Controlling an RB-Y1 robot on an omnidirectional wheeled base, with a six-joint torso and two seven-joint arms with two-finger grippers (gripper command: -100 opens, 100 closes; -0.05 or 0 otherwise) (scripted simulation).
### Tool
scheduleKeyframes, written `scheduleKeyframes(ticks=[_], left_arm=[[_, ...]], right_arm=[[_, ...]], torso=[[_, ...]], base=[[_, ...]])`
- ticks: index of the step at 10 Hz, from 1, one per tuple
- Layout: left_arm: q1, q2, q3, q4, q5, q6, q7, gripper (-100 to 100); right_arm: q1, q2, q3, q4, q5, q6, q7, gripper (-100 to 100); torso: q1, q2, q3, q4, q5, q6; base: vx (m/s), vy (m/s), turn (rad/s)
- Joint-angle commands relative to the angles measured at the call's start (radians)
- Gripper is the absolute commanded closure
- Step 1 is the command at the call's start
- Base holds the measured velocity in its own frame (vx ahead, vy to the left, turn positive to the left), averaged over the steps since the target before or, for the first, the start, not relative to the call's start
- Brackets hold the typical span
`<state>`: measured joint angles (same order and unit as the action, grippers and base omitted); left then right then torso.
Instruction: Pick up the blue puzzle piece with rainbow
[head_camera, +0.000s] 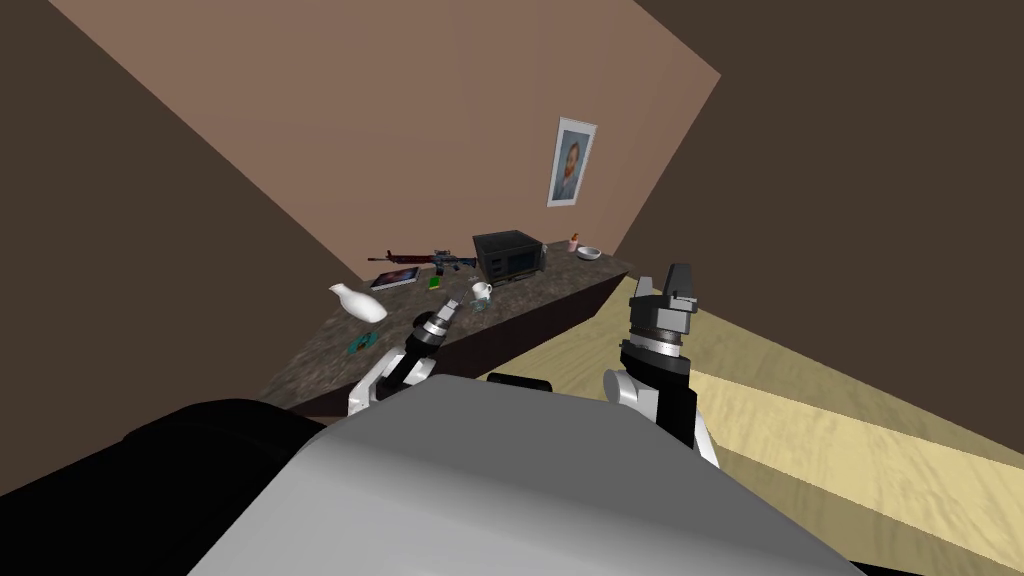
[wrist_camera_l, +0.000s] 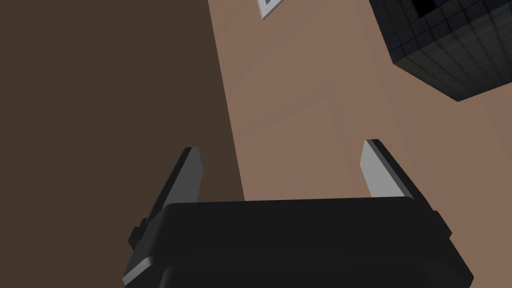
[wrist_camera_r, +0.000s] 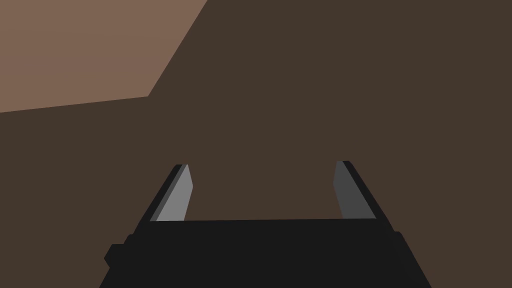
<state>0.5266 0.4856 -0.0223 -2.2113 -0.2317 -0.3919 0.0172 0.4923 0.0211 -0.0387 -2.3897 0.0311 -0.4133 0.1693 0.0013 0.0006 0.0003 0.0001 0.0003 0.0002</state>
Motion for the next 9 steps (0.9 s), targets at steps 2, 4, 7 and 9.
scheduleKeyframes(ticks=[2,4,7,9], left_arm=[[0.002,0.072,-0.01,0.023,-0.023,0.026,0.011,-100],[0.002,0.124,-0.019,0.041,-0.038,0.041,0.017,-100],[0.002,0.198,-0.029,0.059,-0.053,0.055,0.023,-100],[0.002,0.255,-0.04,0.078,-0.067,0.067,0.028,-100]], right_arm=[[0.0,0.0,0.0,0.0,0.0,0.0,0.0,0],[0.0,0.0,0.0,0.0,0.0,0.0,0.0,0],[0.0,0.0,0.0,0.0,0.0,0.0,0.0,0],[0.0,0.0,0.0,0.0,0.0,0.0,0.0,0]], torso=[[0.0,0.0,0.0,0.0,0.0,0.0],[0.0,0.0,0.0,0.0,0.0,0.0],[0.0,0.0,0.0,0.0,0.0,0.0],[0.0,0.0,0.0,0.0,0.0,0.0]], base=[[-0.009,0.014,-0.053],[-0.012,0.014,-0.052],[-0.01,0.017,-0.062],[-0.01,0.017,-0.076]])
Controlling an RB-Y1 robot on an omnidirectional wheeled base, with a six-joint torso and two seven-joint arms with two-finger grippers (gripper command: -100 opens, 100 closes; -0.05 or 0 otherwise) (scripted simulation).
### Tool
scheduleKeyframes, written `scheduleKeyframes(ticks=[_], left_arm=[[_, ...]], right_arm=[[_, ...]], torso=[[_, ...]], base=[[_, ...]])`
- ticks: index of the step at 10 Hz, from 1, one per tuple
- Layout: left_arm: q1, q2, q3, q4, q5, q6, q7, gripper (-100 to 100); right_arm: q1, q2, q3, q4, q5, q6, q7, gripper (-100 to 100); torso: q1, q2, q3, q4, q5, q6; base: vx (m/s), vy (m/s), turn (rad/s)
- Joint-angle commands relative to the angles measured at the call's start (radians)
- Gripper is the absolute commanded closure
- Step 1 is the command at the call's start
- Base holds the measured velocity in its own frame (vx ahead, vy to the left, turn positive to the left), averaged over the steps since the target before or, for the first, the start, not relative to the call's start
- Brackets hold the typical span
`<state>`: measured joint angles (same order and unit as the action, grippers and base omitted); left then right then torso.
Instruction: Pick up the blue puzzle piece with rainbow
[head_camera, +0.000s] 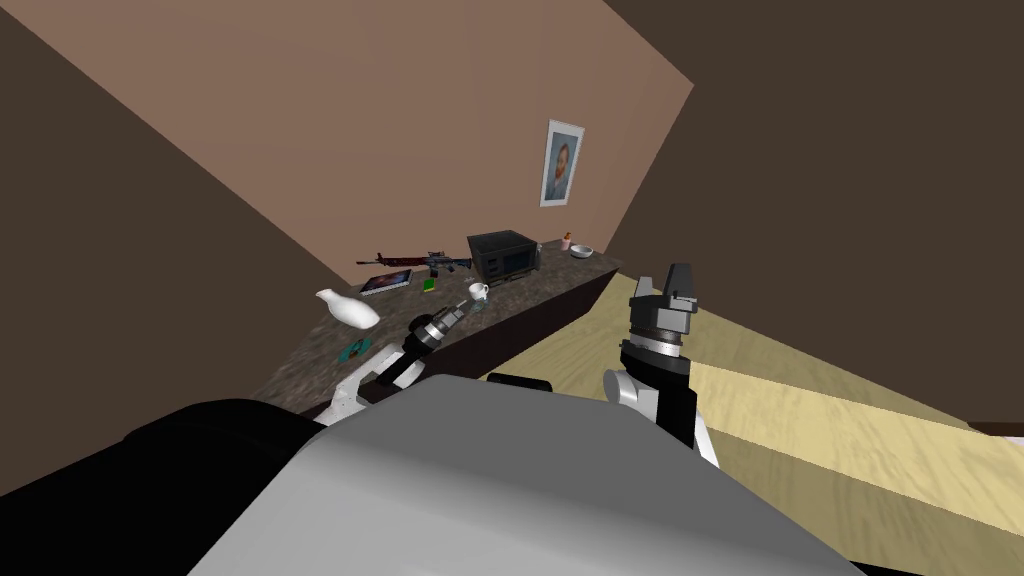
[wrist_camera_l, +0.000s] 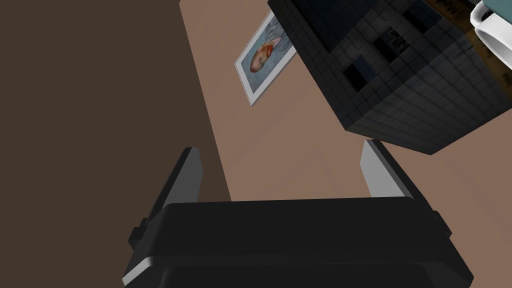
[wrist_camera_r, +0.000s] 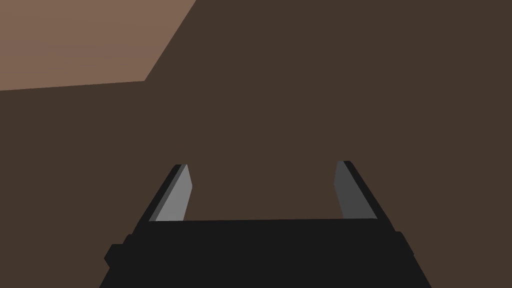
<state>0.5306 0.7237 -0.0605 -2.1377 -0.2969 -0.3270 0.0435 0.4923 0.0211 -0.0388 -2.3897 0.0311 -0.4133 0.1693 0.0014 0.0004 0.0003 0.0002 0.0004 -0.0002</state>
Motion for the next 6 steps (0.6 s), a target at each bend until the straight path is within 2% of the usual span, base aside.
scheduleKeyframes(ticks=[1,6], left_arm=[[-0.003,0.05,-0.013,0.024,-0.015,0.013,0.007,-100],[-0.006,0.19,-0.037,0.065,-0.04,0.03,0.017,-100]], right_arm=[[0.0,0.0,0.0,0.0,0.0,0.0,0.0,0],[0.0,0.0,0.0,0.0,0.0,0.0,0.0,0]], torso=[[0.0,0.0,0.0,0.0,0.0,0.0],[0.0,0.0,0.0,0.0,0.0,0.0]], base=[[-0.012,0.019,-0.1],[-0.01,0.02,-0.078]])
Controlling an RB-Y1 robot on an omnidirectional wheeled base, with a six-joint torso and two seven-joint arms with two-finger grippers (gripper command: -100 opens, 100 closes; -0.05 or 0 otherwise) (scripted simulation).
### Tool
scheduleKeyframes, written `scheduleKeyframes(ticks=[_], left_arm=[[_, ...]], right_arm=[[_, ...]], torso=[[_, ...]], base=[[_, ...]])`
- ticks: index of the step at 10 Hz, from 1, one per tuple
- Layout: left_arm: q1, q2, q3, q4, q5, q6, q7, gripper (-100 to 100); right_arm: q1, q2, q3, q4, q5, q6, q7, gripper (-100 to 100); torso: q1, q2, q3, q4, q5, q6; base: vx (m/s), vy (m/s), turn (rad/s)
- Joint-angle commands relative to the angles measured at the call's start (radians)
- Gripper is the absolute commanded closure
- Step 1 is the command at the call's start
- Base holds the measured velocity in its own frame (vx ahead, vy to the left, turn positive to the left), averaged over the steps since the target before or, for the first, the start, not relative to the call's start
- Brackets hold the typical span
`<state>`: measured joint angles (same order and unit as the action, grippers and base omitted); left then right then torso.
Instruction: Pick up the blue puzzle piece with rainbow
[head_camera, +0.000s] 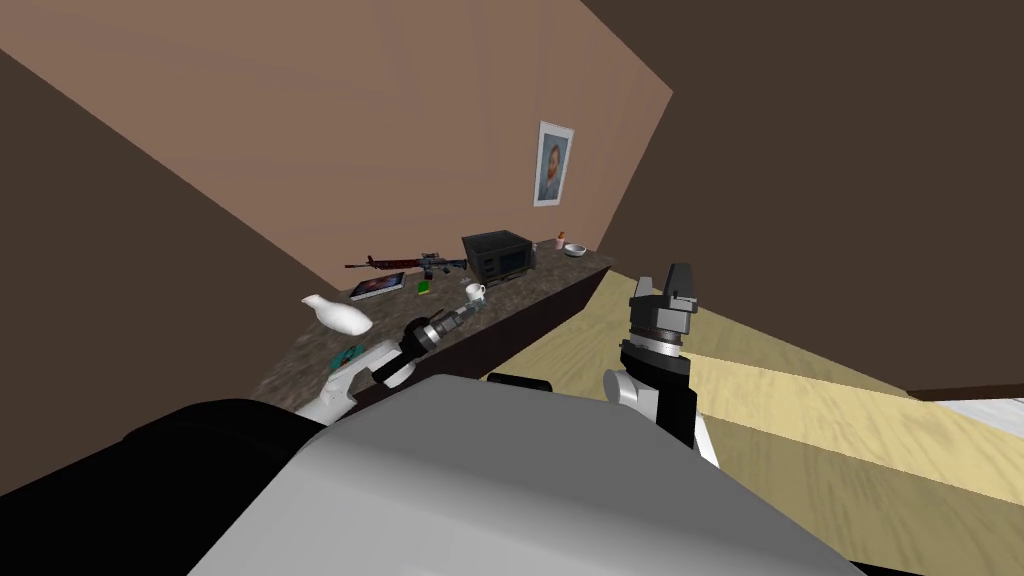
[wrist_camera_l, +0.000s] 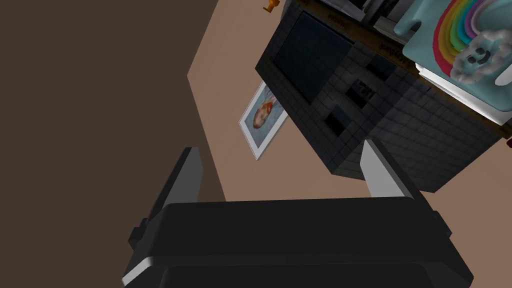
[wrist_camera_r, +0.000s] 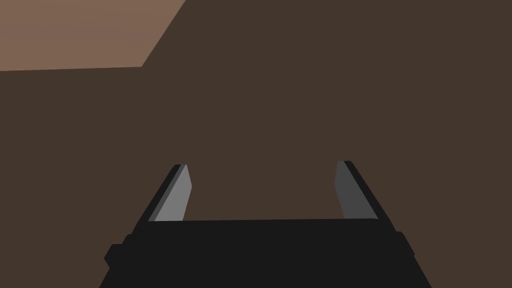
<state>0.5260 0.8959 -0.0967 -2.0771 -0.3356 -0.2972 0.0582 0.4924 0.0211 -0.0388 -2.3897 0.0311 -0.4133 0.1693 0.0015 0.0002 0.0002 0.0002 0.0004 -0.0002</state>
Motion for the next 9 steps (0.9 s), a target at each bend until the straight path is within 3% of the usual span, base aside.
scheduleKeyframes(ticks=[1,9], left_arm=[[-0.003,0.05,-0.014,0.026,-0.012,0.007,0.007,-100],[-0.013,0.285,-0.07,0.109,-0.048,0.015,0.021,-100]], right_arm=[[0.0,0.0,0.0,0.0,0.0,0.0,0.0,0],[0.0,0.0,0.0,0.0,0.0,0.0,0.0,0]], torso=[[0.0,0.0,0.0,0.0,0.0,0.0],[0.0,-0.001,0.0,0.0,0.0,0.0]], base=[[-0.004,0.021,-0.125],[-0.008,0.017,-0.102]])
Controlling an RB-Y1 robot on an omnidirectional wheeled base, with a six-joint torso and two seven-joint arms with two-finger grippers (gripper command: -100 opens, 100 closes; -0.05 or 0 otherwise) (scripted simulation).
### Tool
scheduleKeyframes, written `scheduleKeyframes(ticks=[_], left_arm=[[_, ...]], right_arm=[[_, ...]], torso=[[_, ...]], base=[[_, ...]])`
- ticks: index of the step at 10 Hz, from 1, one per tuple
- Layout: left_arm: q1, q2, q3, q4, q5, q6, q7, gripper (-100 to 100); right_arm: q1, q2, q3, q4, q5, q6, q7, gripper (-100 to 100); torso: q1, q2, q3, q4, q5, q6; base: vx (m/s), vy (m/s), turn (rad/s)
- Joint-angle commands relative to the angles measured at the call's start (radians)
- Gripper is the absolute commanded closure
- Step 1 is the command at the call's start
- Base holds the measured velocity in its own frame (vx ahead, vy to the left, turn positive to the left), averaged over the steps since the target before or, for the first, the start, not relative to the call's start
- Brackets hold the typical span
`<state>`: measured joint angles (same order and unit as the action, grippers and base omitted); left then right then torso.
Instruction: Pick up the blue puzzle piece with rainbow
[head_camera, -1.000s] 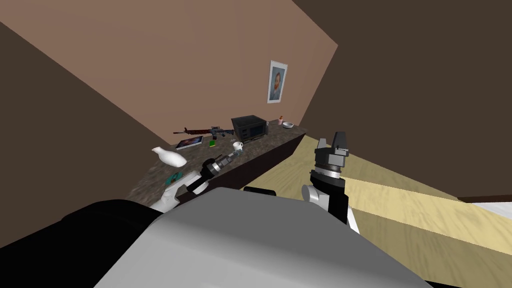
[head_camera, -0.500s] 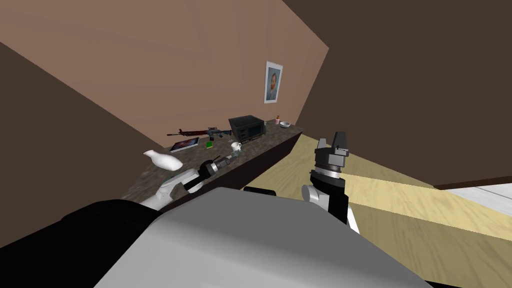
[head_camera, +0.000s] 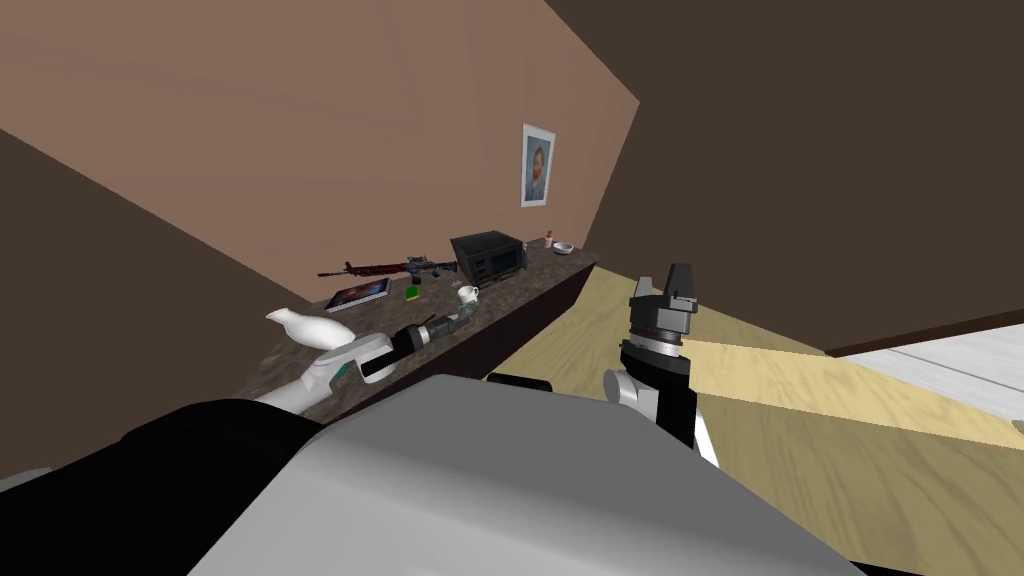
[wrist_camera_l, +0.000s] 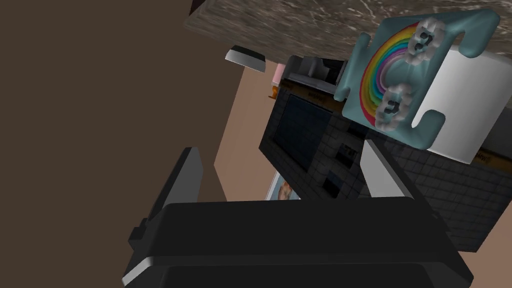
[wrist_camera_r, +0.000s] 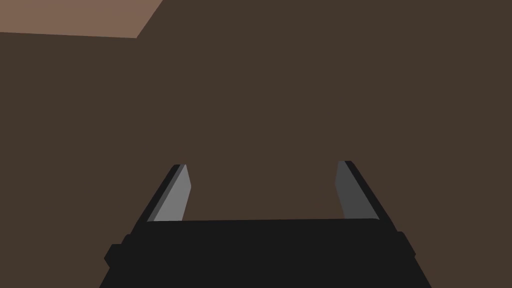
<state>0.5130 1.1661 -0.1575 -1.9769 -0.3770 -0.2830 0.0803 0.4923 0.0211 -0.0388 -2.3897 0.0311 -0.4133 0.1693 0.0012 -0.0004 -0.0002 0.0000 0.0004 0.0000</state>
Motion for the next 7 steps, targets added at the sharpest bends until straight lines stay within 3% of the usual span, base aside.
scheduleKeyframes(ticks=[1,7], left_arm=[[0.0,0.04,-0.009,0.009,-0.006,0.001,-0.001,-100],[-0.01,0.201,-0.054,0.067,-0.023,-0.008,0.006,-100]], right_arm=[[0.0,0.0,0.0,0.0,0.0,0.0,0.0,0],[0.0,0.0,0.0,0.0,0.0,0.0,0.0,0]], torso=[[0.0,0.0,0.0,0.0,0.0,0.0],[0.0,0.0,0.0,0.0,0.0,0.0]], base=[[-0.006,0.016,-0.09],[-0.005,0.015,-0.114]])
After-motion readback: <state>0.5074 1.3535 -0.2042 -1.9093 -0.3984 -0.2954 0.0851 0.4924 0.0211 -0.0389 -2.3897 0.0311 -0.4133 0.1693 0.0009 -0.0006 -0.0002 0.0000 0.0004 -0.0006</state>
